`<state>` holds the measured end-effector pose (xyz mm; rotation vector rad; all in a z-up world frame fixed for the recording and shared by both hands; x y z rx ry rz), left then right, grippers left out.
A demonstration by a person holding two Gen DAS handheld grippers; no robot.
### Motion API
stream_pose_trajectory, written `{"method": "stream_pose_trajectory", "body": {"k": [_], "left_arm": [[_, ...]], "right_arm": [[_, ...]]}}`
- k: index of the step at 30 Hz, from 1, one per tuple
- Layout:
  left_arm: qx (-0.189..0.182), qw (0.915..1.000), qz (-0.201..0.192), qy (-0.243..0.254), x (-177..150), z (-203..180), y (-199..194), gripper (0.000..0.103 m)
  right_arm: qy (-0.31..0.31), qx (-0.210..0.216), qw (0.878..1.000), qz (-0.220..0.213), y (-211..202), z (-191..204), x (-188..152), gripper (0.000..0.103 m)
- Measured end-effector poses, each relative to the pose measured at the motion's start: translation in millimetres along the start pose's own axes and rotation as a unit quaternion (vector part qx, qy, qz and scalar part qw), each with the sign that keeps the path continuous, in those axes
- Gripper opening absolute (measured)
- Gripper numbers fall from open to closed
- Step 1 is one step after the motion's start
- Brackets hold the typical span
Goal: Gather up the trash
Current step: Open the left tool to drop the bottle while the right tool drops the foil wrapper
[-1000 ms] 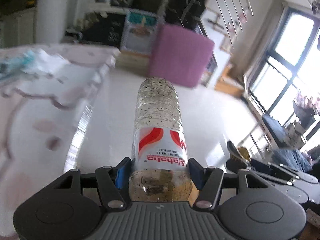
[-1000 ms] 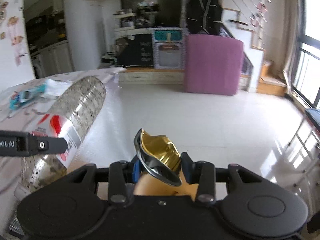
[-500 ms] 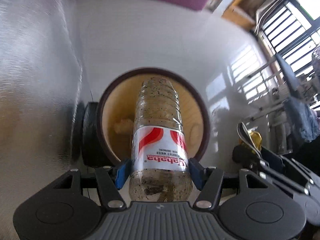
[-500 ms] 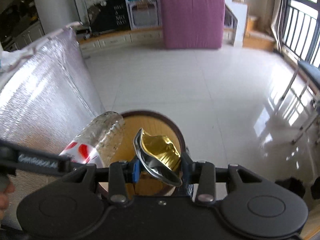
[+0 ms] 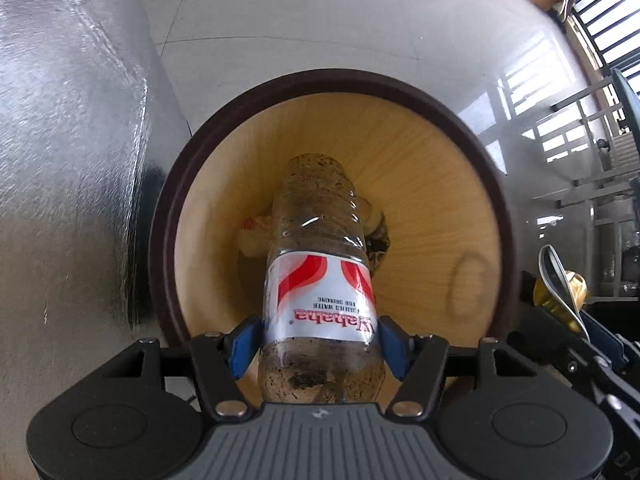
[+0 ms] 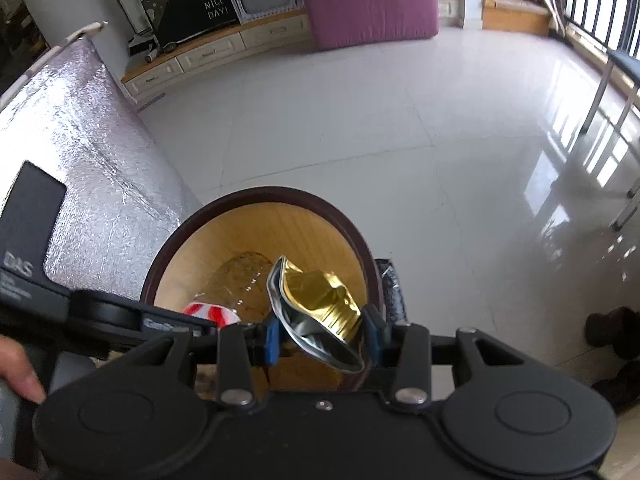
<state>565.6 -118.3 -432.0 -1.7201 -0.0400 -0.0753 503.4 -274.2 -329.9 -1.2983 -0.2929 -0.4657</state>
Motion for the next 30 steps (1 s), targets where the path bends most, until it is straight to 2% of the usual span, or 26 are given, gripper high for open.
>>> {"method": "stream_pose_trajectory", "body": {"k": [6,10,13,15,16,17,30], "left_arm": [[0.013,0.9998,-0.011,0.011,9.8,1.0,15.4,0.066],[0.014,0.9996,-0.018,0.014,4.0,-0.5,12.5,0.08],[0.023,0.9989,-0.03,0.028,4.9,4.0,10.7,0.084],[0.033,0.9978,-0.04,0.041,4.5,4.6,6.5,0.085],[0.037,0.9972,-0.043,0.049,3.4,4.5,4.7,0.085],[0.038,0.9968,-0.045,0.054,2.0,5.1,2.6,0.085],[0.032,0.9961,-0.066,0.049,-10.5,10.4,-35.7,0.089]], "right_arm": [[0.014,0.011,1.0,0.024,29.6,2.2,3.2,0.042],[-0.003,0.011,0.999,0.038,46.3,5.3,11.8,0.042],[-0.003,0.01,0.999,0.044,54.7,7.1,18.0,0.043],[0.0,0.007,0.999,0.048,58.9,6.1,19.9,0.05],[0.001,0.008,0.999,0.051,59.2,5.9,19.0,0.057],[0.001,0.005,0.999,0.053,58.9,6.1,17.7,0.06],[0.001,0.005,0.998,0.069,35.6,3.8,4.3,0.062]]}}
Point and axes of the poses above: each gripper's, at about its wrist camera, not at the fingertips, and y roughly the way its jaws point, z to its left, x to its top, the point moved 10 cm from there along y, roughly the way its jaws point, and after that the axes turned 5 degrees about x, right-handed, at the moved point
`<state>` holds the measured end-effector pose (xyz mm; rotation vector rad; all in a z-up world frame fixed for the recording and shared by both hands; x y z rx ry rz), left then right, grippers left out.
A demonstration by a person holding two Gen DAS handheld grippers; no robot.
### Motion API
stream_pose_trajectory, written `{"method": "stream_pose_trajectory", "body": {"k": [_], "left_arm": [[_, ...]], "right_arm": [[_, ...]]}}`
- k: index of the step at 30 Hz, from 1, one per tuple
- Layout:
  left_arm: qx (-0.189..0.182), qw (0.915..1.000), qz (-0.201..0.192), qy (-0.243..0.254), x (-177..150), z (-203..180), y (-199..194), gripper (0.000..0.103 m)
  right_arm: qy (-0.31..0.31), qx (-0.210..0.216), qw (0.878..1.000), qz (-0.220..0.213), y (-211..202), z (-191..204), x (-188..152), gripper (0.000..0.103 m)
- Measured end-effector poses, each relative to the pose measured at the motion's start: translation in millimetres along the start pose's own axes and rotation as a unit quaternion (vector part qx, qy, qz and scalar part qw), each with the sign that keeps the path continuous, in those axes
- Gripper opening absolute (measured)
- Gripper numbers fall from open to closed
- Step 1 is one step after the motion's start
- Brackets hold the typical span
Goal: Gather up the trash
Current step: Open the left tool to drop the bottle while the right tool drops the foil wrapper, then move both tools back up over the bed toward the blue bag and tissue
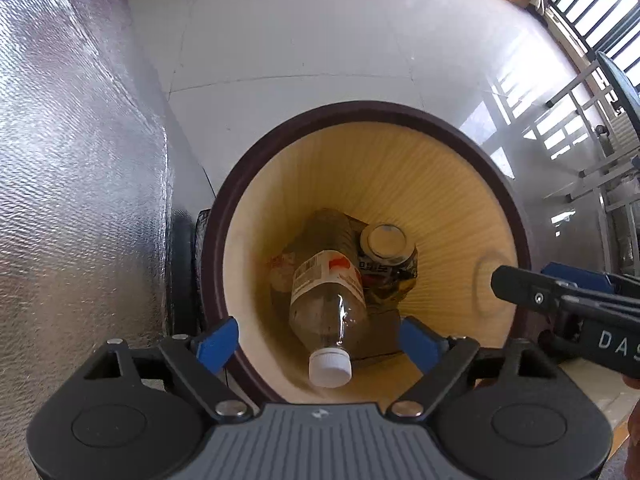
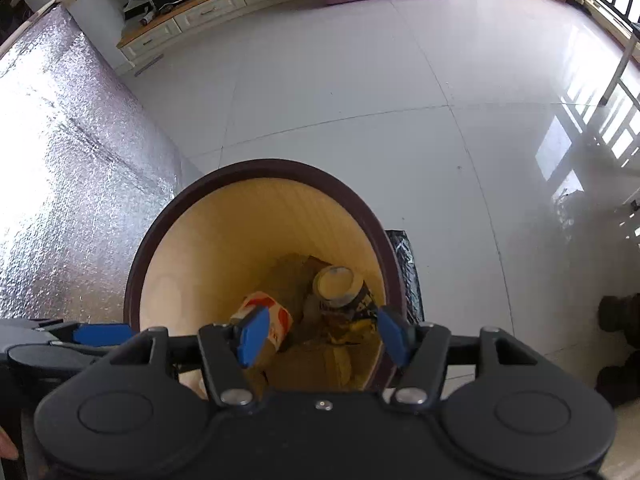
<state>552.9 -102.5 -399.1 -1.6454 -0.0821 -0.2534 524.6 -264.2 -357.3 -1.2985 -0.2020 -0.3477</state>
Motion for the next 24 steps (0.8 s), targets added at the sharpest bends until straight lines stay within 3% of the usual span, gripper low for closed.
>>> {"method": "stream_pose_trajectory", "body": {"k": [10,24], "left_arm": [[0.001,0.9996,-0.03,-0.003,-9.9,8.3,-42.3,0.093],[0.012,0.9953,-0.095,-0.013,-27.4,29.3,-114.8,0.103]], "right_arm": [[-0.009,-0.004,1.0,-0.02,-37.1,8.1,-5.6,0.069],[-0.014,-0.017,0.997,-0.069,-92.2,12.5,-24.4,0.096]]}}
Point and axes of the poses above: each gripper's, at about its wrist camera, not at the fingertips, and y roughly the way its jaws point, z to its left, x to its top, the point moved 10 cm from there along y, roughly the way its jaws point, and after that the axes turned 5 degrees about x, right-handed, at the moved point
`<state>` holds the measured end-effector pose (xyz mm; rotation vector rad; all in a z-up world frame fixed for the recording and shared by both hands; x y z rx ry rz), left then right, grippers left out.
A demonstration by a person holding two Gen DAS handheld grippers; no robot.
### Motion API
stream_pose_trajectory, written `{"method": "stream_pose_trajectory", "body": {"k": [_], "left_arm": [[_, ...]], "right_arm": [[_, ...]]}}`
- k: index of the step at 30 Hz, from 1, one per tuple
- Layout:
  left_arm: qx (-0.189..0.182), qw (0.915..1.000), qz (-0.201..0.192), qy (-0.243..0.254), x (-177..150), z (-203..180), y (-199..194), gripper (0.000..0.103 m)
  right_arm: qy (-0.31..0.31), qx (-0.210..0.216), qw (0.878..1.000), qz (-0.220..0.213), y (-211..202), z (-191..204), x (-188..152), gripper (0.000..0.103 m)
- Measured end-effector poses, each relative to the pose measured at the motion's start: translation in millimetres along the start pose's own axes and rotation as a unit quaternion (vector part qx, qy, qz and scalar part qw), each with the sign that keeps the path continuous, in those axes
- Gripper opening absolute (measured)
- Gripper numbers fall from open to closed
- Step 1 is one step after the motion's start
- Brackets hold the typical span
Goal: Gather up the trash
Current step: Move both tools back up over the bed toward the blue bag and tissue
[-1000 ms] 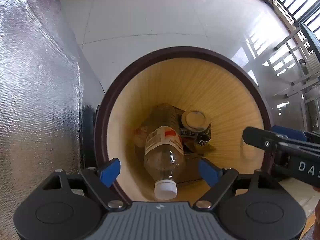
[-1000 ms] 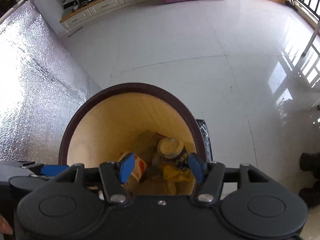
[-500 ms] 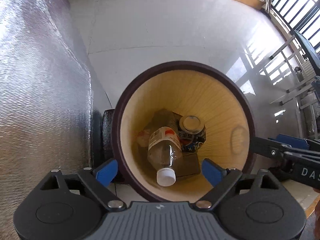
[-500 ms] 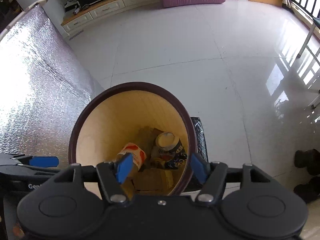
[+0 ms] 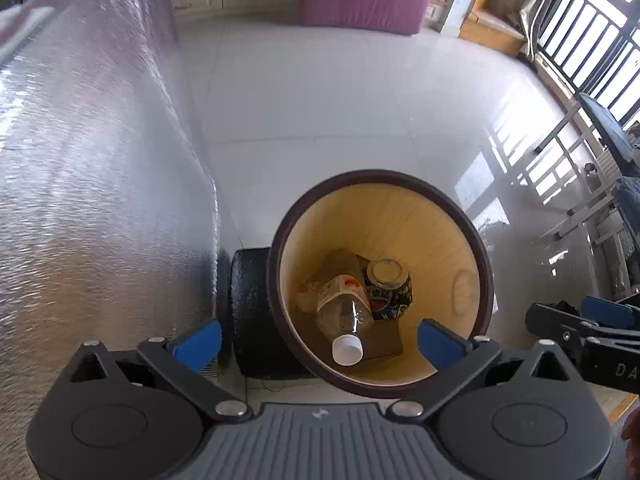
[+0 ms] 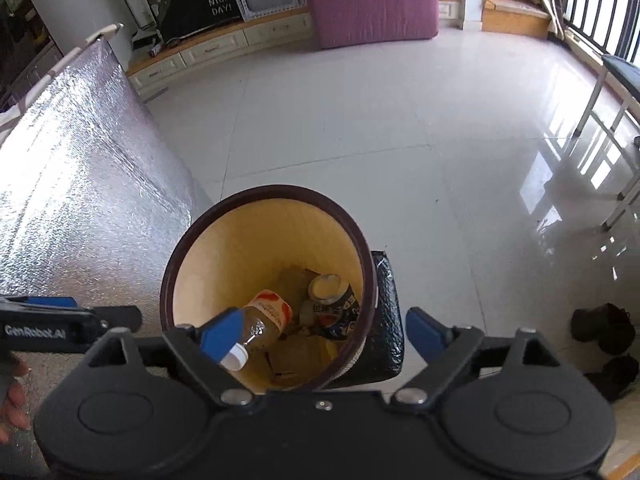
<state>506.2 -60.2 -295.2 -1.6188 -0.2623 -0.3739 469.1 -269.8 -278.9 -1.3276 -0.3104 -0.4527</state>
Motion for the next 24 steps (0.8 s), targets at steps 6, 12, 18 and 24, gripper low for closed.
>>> {"method": "stream_pose_trajectory", "body": {"k": [6,12,18,24], "left_arm": [[0.0,0.9993,-0.036,-0.005,-6.6,12.5,-35.4,0.103],[-0.004,0.9969,-0.079,0.002,-11.4,18.5,-72.5,0.103],[-0.006,0.9927,-0.121,0.003,-16.6,27.4,-113.1,0.103],[-0.011,0.9862,-0.165,-0.006,-21.1,44.1,-158.4,0.103]], "right_arm": [[-0.007,-0.009,1.0,-0.029,-30.0,3.3,-5.6,0.103],[-0.019,-0.022,0.998,-0.05,-61.2,9.3,-12.7,0.103],[-0.029,-0.027,0.996,-0.085,-96.6,21.3,-12.8,0.103],[-0.048,-0.021,0.99,-0.128,-135.1,46.9,-10.1,0.103]]}}
Point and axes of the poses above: each gripper's, at about its wrist camera, not at the fingertips, and y roughly the way its jaws point, z to its left, x to its top, the point moved 10 cm from there along y, roughly the way its jaws point, and after that the axes turned 5 degrees about x, right-handed, at the moved point
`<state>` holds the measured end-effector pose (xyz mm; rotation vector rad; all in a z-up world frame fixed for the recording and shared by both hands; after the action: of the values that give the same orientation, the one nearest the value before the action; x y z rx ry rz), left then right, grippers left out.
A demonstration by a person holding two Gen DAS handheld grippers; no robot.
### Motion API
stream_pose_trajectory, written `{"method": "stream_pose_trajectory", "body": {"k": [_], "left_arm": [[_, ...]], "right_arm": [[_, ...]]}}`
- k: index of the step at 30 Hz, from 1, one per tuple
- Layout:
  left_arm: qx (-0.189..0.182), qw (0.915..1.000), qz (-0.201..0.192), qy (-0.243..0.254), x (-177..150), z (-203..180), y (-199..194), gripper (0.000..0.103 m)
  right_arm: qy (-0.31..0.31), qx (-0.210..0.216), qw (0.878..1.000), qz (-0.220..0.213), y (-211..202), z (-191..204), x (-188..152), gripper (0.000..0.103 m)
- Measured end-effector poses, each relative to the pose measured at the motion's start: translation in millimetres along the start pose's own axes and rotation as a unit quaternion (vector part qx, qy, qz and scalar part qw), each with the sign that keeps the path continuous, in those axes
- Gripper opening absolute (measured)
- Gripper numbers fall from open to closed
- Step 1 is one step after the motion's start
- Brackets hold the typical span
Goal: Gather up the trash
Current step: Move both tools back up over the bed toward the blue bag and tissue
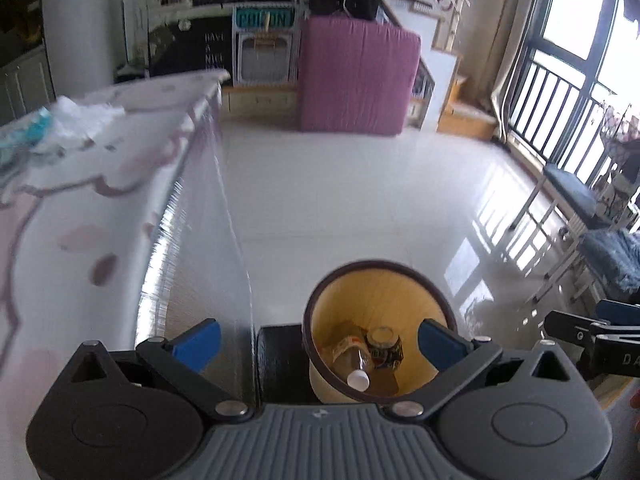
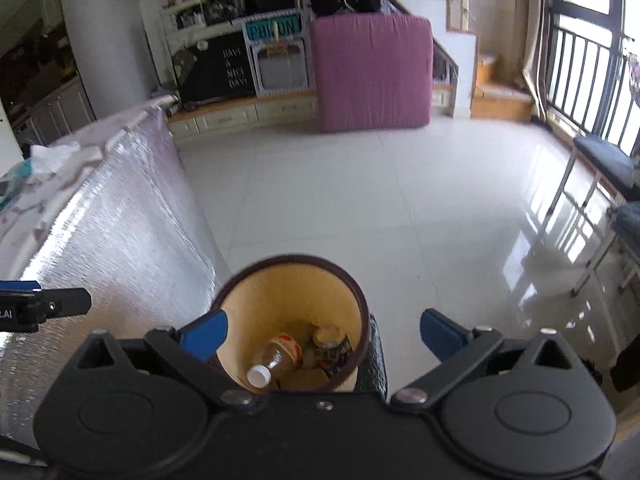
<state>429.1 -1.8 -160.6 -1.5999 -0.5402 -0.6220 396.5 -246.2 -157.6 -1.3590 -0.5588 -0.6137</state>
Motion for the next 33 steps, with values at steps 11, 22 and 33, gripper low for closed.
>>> {"method": "stream_pose_trajectory", "body": {"k": [11,22,33], "left_arm": [[0.02,0.9961,-0.078,-0.036,15.5,64.2,-69.7,0.103],[0.097,0.9845,-0.128,-0.071,23.2,177.6,-114.4,0.103],[0.172,0.9694,-0.139,-0.106,35.4,303.4,-112.3,0.103]], "right_arm": [[-0.038,0.009,0.998,-0.05,-35.3,55.7,25.1,0.103],[-0.087,0.067,0.99,-0.087,-29.7,164.3,56.0,0.103],[-0.148,0.138,0.975,-0.09,21.3,290.6,84.9,0.103]]}}
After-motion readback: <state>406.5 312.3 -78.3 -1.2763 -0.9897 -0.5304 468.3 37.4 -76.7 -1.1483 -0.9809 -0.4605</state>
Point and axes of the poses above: each gripper's, at about its wrist camera, not at the fingertips, and y roughly the way its jaws point, z to its left, x to its top, the point moved 10 cm from there along y, roughly the way its jaws point, and after that the axes turned 5 degrees about x, right-handed, at the moved point
